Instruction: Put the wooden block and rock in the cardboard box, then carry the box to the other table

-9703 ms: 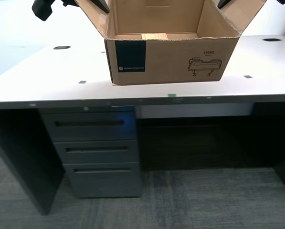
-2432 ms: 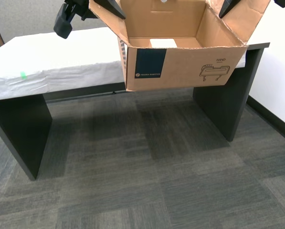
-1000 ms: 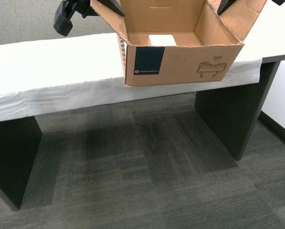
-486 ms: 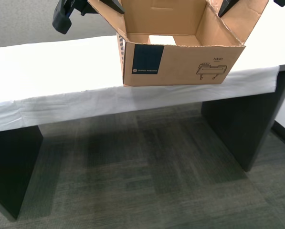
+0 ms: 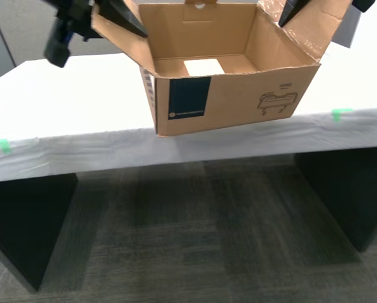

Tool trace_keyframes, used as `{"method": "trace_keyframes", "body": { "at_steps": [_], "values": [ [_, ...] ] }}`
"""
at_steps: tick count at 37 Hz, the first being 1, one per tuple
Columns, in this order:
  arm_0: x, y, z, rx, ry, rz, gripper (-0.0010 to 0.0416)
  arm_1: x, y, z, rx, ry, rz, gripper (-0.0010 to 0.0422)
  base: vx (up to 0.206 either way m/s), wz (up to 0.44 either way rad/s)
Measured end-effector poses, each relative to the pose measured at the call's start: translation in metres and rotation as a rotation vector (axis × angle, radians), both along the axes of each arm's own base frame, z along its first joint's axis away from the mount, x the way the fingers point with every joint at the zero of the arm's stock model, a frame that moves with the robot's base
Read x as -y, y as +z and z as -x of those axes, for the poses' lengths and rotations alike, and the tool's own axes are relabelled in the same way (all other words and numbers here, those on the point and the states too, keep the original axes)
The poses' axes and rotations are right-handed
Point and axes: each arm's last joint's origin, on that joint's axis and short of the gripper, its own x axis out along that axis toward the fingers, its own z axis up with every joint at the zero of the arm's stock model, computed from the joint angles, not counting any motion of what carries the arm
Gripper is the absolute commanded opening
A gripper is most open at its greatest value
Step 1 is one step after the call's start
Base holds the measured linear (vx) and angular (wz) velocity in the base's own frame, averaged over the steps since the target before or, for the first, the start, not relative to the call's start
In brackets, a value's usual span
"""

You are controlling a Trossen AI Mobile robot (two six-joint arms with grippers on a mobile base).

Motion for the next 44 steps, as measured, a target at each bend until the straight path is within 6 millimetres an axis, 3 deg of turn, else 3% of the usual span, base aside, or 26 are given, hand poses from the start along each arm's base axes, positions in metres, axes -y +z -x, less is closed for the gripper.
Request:
{"method": "trace_keyframes", "body": {
  "at_steps": [33, 44],
  "values": [
    [-0.006, 0.001, -0.002, 0.016, -0.058, 0.013, -0.0001, -0.013, -0.004, -0.006, 0.041, -0.002, -0.01, -0.0001, 0.145, 0.041],
    [-0.006, 0.003, -0.004, 0.043, -0.076, 0.004, -0.0001, -0.013, -0.009, -0.026, 0.042, -0.025, 0.012, 0.0, 0.14, -0.028]
  ]
}}
